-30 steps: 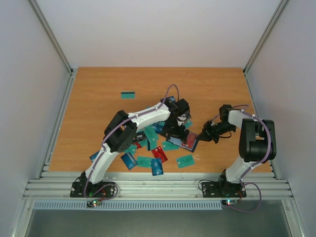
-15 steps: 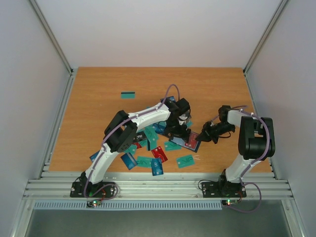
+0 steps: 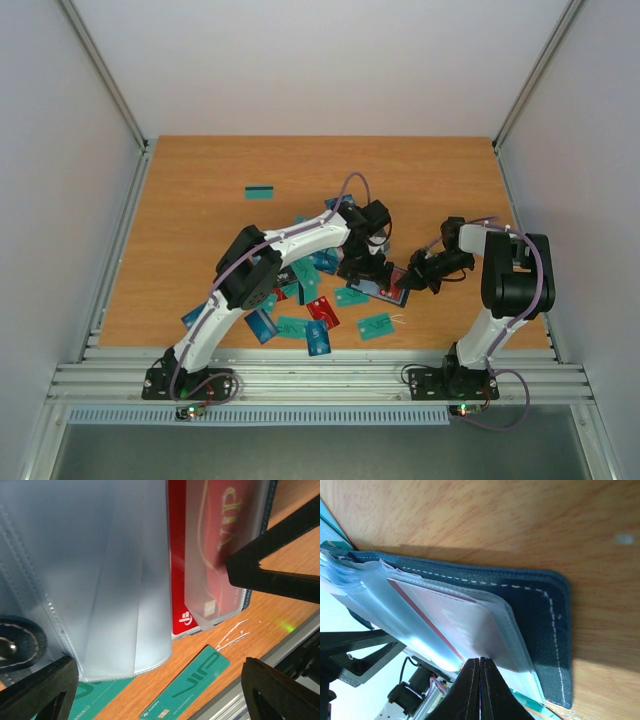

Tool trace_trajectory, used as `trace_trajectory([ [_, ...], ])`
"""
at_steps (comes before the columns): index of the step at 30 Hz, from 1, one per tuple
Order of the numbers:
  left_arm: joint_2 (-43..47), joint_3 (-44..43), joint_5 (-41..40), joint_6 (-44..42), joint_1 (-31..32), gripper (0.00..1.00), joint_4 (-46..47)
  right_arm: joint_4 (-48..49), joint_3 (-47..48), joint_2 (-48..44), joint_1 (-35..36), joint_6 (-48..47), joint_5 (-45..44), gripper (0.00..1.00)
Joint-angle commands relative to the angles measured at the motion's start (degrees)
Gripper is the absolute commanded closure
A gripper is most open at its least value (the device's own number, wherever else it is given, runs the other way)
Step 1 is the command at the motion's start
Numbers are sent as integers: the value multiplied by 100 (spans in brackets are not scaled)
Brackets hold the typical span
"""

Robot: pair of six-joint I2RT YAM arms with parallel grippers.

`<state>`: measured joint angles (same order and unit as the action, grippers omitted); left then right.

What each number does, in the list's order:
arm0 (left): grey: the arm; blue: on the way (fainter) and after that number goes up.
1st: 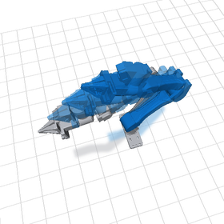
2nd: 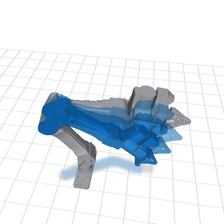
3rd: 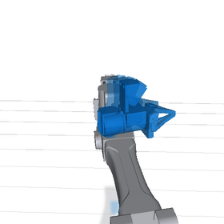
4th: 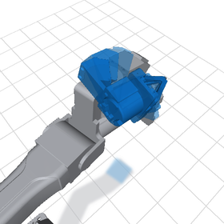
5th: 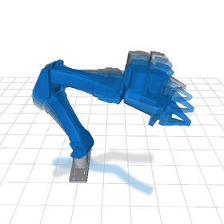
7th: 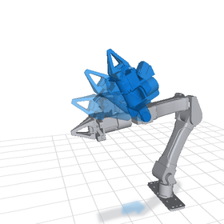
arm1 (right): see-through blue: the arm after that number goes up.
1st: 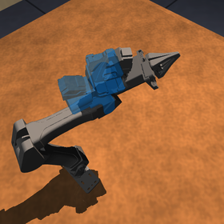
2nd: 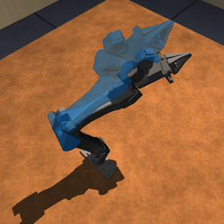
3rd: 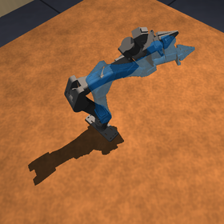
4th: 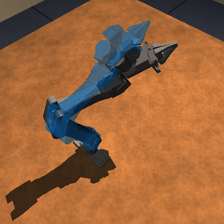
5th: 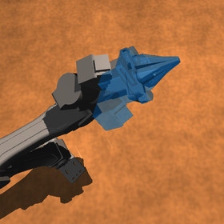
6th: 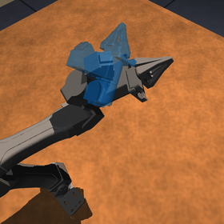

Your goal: Put the credit cards into the card holder

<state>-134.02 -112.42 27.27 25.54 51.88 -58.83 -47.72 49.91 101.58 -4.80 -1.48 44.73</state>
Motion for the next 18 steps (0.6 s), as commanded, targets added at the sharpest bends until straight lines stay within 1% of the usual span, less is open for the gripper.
trace_trajectory([
  [1,-161,-104,235,63,93,10,316,190,-108,192,23,-19,-105,95],
  [4,-126,-108,343,89,103,11,476,219,-143,195,23,-12,-105,96],
  [12,-134,-124,928,235,120,11,1099,216,-101,169,23,31,-35,96],
  [18,-45,-122,1068,259,168,12,1392,-83,146,33,14,-7,-175,96],
])
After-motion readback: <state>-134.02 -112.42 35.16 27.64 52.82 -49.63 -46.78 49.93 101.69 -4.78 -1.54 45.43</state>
